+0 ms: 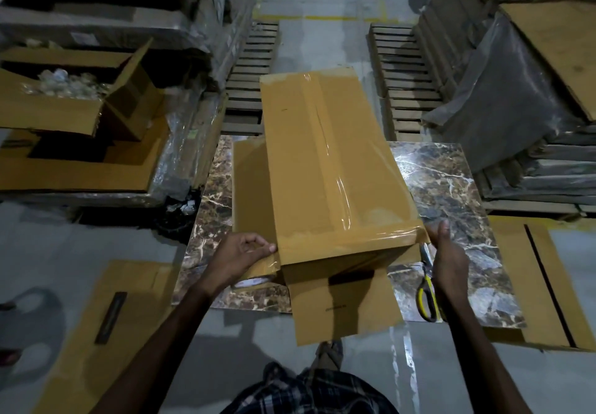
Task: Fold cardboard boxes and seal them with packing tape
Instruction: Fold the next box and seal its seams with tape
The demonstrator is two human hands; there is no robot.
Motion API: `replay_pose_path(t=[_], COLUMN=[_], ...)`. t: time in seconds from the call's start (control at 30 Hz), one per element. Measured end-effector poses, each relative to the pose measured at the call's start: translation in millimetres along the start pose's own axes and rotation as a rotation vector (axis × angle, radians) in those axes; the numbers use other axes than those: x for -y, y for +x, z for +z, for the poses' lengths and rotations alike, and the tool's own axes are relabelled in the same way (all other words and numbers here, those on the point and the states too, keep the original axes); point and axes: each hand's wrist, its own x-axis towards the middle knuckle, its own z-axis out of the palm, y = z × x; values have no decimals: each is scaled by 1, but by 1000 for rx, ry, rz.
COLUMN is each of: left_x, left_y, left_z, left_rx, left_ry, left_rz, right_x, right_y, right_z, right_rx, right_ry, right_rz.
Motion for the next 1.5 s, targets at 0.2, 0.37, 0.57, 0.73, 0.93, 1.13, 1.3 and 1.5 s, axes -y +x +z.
replay_pose_path(t=[0.2, 0.37, 0.57, 0.73, 0.93, 1.13, 1.3, 1.5], left_x=[0, 13, 33, 37, 47, 52, 61, 57], left_y=[5, 9, 25, 27, 28, 25, 18, 17], left_z=[-8, -6, -13, -14, -18, -13, -5, -2], left_rx=[49, 75, 126, 197, 193, 114, 53, 148], left_ry=[42, 60, 35, 71, 70, 119, 77, -61], left_rz=[28, 30, -26, -20, 37, 51, -54, -17], right_x=[25, 42, 29, 17, 6, 8, 3, 2], right_y=[-42, -116, -138, -138, -140, -142, -140, -138], right_z=[33, 121, 174, 188, 200, 205, 207, 208], right_rx=[-181, 114, -86, -281, -456, -478, -474, -476], right_ry=[-173, -407, -699, -769, -720, -733, -780, -789], right_rz=[-594, -668, -713, -772, -850, -803, -780, -716])
